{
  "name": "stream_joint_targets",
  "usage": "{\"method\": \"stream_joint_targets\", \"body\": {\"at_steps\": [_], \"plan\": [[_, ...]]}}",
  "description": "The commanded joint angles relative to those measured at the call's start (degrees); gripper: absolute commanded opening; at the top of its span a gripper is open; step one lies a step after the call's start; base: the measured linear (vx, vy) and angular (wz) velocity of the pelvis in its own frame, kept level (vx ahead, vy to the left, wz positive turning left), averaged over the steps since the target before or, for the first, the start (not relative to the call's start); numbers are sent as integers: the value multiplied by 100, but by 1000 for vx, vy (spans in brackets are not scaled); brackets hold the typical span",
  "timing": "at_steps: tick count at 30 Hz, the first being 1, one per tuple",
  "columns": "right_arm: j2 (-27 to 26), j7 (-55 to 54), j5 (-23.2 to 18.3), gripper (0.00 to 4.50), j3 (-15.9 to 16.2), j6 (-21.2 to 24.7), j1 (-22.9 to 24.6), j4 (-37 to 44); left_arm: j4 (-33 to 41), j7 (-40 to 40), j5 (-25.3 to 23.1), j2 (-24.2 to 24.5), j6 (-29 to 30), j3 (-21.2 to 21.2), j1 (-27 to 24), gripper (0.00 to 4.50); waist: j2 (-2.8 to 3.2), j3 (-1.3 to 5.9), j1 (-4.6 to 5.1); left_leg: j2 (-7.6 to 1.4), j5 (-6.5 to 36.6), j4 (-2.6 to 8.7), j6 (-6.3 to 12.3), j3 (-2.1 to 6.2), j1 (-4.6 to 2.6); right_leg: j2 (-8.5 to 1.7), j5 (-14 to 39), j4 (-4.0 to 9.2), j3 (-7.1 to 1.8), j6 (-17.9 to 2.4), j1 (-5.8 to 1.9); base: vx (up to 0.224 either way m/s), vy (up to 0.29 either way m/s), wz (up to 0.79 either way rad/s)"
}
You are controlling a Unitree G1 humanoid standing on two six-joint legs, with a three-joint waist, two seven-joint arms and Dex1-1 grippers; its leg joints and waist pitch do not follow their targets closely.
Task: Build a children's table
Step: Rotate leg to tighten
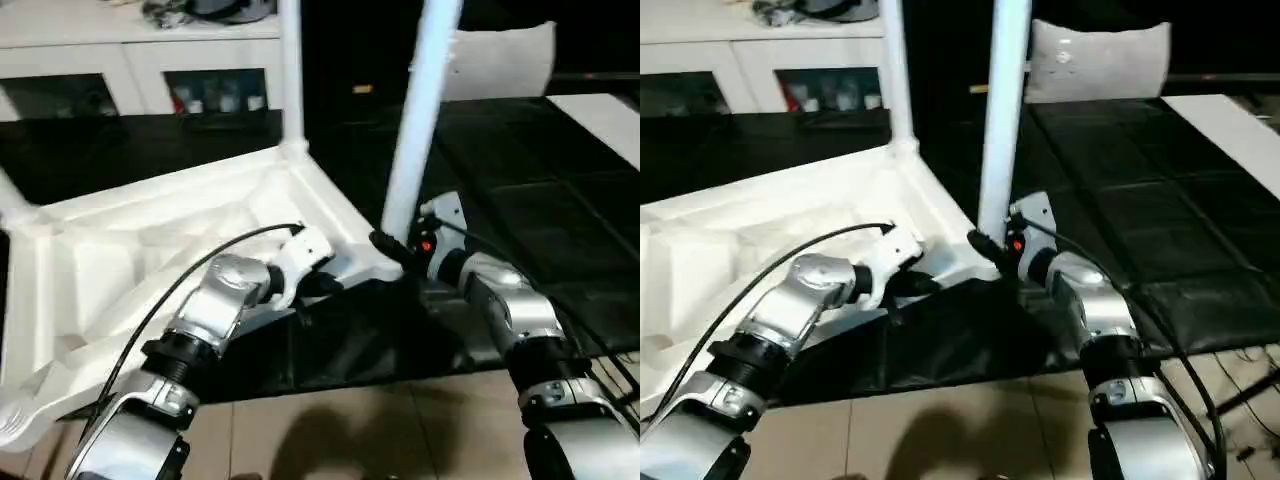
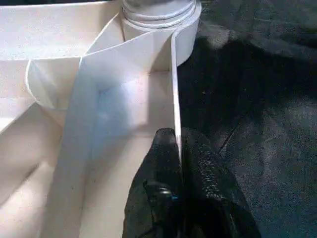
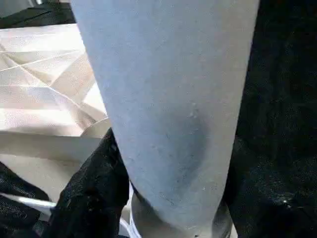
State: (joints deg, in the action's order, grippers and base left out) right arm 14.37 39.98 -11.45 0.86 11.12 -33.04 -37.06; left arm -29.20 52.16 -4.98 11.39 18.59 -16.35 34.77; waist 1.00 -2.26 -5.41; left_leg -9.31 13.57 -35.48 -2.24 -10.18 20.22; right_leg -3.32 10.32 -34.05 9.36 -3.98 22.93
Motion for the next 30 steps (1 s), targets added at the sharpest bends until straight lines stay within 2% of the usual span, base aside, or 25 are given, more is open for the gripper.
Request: {"method": "stream_joint_targets", "body": {"at_steps": [1, 2, 3, 4, 5, 7, 9, 13, 14, 16, 17, 18, 22, 23, 27, 30], "plan": [[36, 451, -91, 307, 148, 87, 234, 304, 161, 205, 202, -15, -438, 10, 175, 0, -17, 407, -51, -477, -278, 338, 777, 224, 42, -742, 944, 393, -503, -486, -426, 0, 0, 0], [94, 544, -125, 311, 132, 95, 290, 397, 149, 247, 208, 24, -480, 14, 171, 0, -41, 411, -70, -477, -294, 328, 822, 216, 40, -739, 877, 394, -508, -447, -427, 0, 0, 0], [284, 822, -189, 334, 105, 66, 439, 617, 141, 414, 226, 136, -577, 10, 143, 0, -42, 428, -95, -475, -359, 321, 859, 217, 50, -739, 767, 363, -506, -440, -436, 0, 0, 0], [390, 970, -204, 334, 106, 37, 501, 694, 138, 518, 237, 190, -657, 1, 126, 0, -36, 433, -131, -492, -431, 311, 926, 222, 48, -732, 672, 353, -502, -416, -422, 0, 0, 0], [475, 1092, -211, 352, 113, 7, 535, 730, 125, 589, 243, 227, -703, -5, 120, 0, -32, 428, -142, -499, -429, 312, 948, 221, 44, -727, 671, 350, -495, -423, -410, 0, 0, 0], [753, 1480, -230, 357, 175, -6, 617, 829, 39, 738, 224, 342, -828, -40, 139, 0, -24, 414, -178, -482, -315, 308, 939, 205, 44, -719, 843, 388, -479, -395, -408, 0, 0, 0], [1038, 1834, -218, 381, 270, 62, 697, 953, -56, 876, 227, 435, -1037, -71, 168, 0, -30, 407, -191, -490, -232, 321, 878, 206, 44, -714, 1017, 408, -474, -342, -409, 0, 0, 0], [1488, 2327, -136, 395, 349, -2, 798, 1091, -92, 1477, 196, 720, -1443, -279, 180, 0, -36, 395, -276, -472, -99, 323, 803, 189, 22, -696, 1369, 458, -470, -148, -398, 0, 0, 0], [1546, 2464, -170, 395, 354, 16, 820, 1146, -132, 1553, 187, 744, -1488, -299, 194, 0, -67, 395, -286, -475, -108, 328, 791, 188, 30, -693, 1362, 446, -474, -134, -399, 0, 0, 0], [1670, 2794, -277, 395, 367, 51, 861, 1289, -233, 1734, 148, 810, -1649, -363, 223, 0, -26, 405, -316, -485, -133, 322, 803, 193, 24, -696, 1317, 433, -466, -152, -386, 0, 0, 0], [1725, 2930, -317, 395, 380, 53, 865, 1344, -253, 1840, 133, 855, -1737, -408, 225, 0, -27, 402, -329, -481, -129, 317, 825, 191, 23, -685, 1314, 449, -460, -139, -382, 0, 0, 0], [1800, 3139, -377, 368, 406, 30, 866, 1413, -281, 1997, 119, 921, -1870, -475, 228, 0, -37, 413, -346, -506, -162, 319, 844, 210, 24, -695, 1198, 413, -465, -155, -390, 0, 0, 0], [1901, 3587, -487, 348, 560, -19, 870, 1514, -313, 2412, 166, 1037, -2147, -585, 250, 0, -40, 416, -404, -526, -180, 313, 872, 207, 17, -719, 1077, 386, -477, -248, -379, 0, 0, 0], [1920, 3778, -537, 323, 648, 80, 881, 1572, -280, 2660, 214, 1087, -2240, -637, 255, 0, -71, 413, -414, -529, -167, 318, 857, 200, 12, -722, 1120, 397, -476, -254, -376, 0, 0, 0], [1906, 4033, -590, 310, 761, 303, 893, 1648, -100, 3007, 312, 1144, -2190, -698, 220, 0, -61, 409, -444, -534, -159, 325, 807, 200, 16, -728, 1224, 394, -479, -269, -377, 0, 0, 0], [1885, 4166, -595, 274, 829, 392, 884, 1636, -52, 3175, 362, 1153, -2193, -738, 216, 0, -62, 407, -441, -535, -151, 328, 765, 201, 11, -734, 1253, 399, -485, -247, -372, 0, 0, 0]]}}
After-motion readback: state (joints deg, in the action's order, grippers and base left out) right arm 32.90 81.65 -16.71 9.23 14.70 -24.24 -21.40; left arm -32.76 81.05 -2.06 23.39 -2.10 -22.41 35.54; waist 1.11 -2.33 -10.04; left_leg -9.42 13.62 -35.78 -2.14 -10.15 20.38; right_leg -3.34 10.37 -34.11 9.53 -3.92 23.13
